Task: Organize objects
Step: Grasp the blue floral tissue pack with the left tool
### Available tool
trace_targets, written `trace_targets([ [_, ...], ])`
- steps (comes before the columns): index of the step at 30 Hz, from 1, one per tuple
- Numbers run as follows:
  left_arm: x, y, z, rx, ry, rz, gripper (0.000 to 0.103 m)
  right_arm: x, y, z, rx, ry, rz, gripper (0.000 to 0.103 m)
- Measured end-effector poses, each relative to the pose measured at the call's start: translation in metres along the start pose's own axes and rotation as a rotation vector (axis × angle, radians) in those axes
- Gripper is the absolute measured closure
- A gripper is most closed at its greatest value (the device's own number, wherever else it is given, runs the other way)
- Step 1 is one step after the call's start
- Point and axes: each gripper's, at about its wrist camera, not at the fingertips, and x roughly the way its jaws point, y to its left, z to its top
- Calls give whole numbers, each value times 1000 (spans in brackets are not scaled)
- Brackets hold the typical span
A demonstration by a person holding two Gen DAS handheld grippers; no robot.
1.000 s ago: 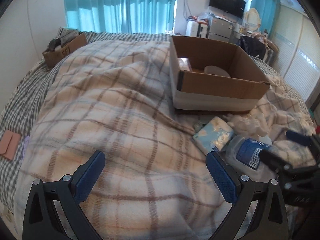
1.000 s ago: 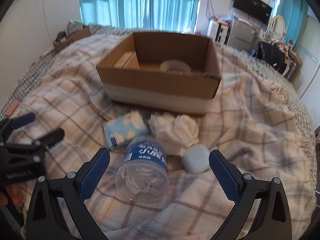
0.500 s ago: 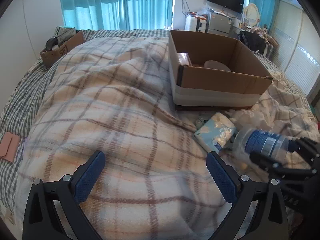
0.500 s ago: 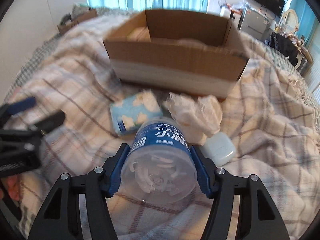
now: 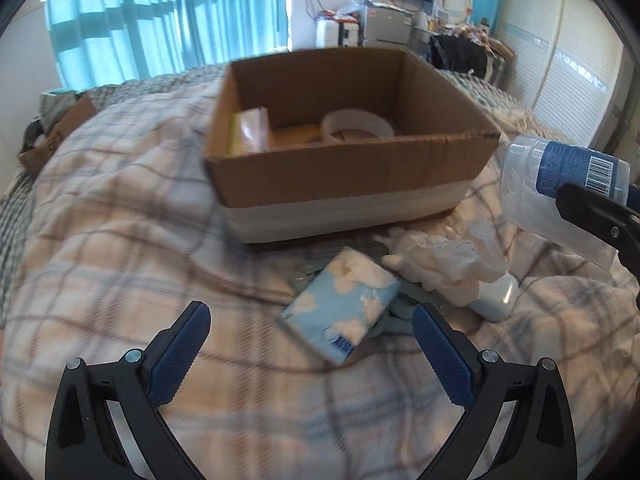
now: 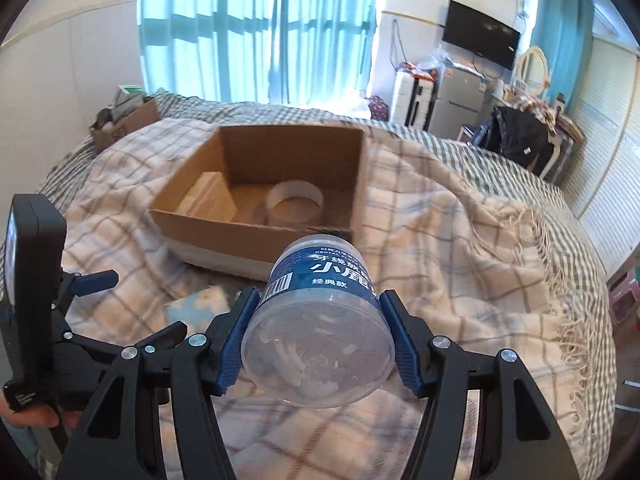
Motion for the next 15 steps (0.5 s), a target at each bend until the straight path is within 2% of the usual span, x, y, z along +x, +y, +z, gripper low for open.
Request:
trace_targets([
  [4, 31, -8, -2, 26, 63, -11, 0, 21, -13, -10, 25, 47, 25, 42],
  [10, 60, -6, -1, 9, 122, -28, 2, 38, -25, -19, 68, 78, 70, 42],
  [13, 63, -7, -2, 18, 133, -41, 13, 41, -27, -21, 82, 84, 77, 42],
  [15, 60, -8, -4, 27, 127, -63, 23, 41, -27, -22, 82, 87, 76, 41],
])
